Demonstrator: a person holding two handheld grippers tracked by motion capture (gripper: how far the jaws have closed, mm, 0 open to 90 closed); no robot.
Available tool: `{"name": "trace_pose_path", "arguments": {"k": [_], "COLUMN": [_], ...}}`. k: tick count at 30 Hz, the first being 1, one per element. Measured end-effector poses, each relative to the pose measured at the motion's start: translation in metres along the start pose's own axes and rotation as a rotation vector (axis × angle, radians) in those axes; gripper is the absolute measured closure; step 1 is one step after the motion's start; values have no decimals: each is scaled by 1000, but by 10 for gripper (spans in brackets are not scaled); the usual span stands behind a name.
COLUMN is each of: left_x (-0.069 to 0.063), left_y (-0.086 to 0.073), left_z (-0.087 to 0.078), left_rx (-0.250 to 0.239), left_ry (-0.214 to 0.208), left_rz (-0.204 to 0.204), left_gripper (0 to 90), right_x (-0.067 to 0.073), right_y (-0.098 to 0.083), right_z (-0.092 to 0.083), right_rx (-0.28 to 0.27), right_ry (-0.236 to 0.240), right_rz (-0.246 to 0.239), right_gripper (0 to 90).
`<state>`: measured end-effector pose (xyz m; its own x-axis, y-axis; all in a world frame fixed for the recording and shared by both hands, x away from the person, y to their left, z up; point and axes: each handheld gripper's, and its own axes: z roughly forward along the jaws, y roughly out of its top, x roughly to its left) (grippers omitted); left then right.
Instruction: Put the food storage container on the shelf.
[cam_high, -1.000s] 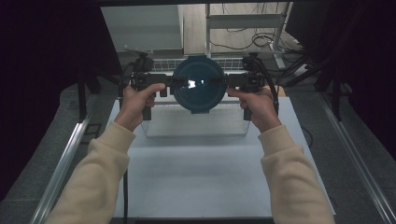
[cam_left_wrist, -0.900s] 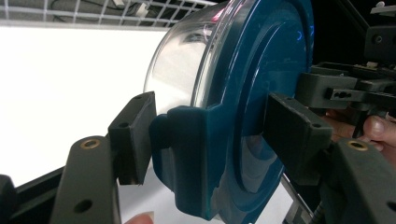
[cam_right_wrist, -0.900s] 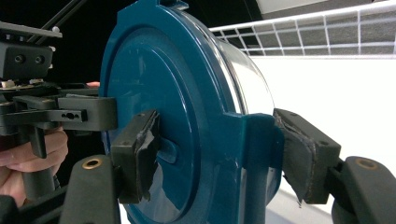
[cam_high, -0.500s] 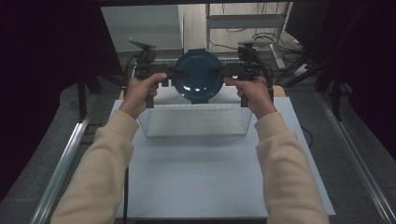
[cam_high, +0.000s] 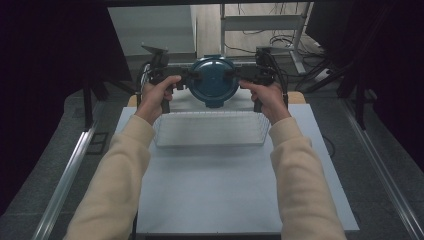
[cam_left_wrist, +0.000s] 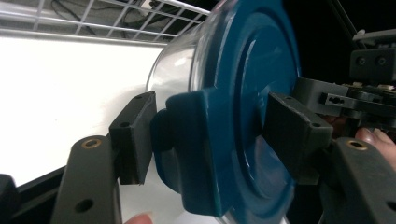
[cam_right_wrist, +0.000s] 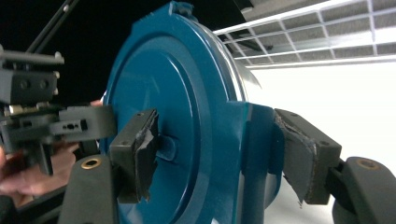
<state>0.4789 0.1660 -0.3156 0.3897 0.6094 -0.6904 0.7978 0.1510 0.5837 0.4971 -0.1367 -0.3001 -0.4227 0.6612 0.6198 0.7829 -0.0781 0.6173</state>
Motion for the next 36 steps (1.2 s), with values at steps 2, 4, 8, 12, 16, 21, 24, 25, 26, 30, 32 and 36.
{"name": "trace_pose_path", "arguments": {"k": [2,4,8,12,16,21,24,25,26,30,32,36], "left_x": [4,9,16,20,20,15,9,7,6,2,0,-5], "left_y": [2,4,5,6,5,3,3,2,1,-1,-1,-4], "left_z": [3,6,12,15,15,14,10,8,7,-1,-7,-16], "left_rx": [3,5,-6,-5,-9,-36,-54,-50,-50,-68,-78,-74], "left_ry": [-6,-17,-32,-38,-43,-14,11,28,37,77,93,103], "left_rz": [-25,-49,-80,-95,-92,-49,-20,0,8,38,49,78], "left_gripper": [359,358,357,351,351,299,252,252,250,215,184,131], "right_x": [-5,-8,-14,-18,-19,-13,-5,-2,1,5,7,10], "right_y": [2,3,5,4,4,2,0,-1,-1,-3,-5,-11], "right_z": [4,7,11,14,14,14,12,10,9,1,-4,-12], "right_rx": [-3,-3,-5,-4,-5,-1,-35,-43,-52,-71,-61,-62], "right_ry": [5,1,-6,-15,-10,-28,-69,-84,-99,-105,-107,-112], "right_rz": [38,59,97,134,140,99,21,-7,-31,-66,-94,-142], "right_gripper": [334,332,331,328,326,249,185,159,126,97,93,91]}}
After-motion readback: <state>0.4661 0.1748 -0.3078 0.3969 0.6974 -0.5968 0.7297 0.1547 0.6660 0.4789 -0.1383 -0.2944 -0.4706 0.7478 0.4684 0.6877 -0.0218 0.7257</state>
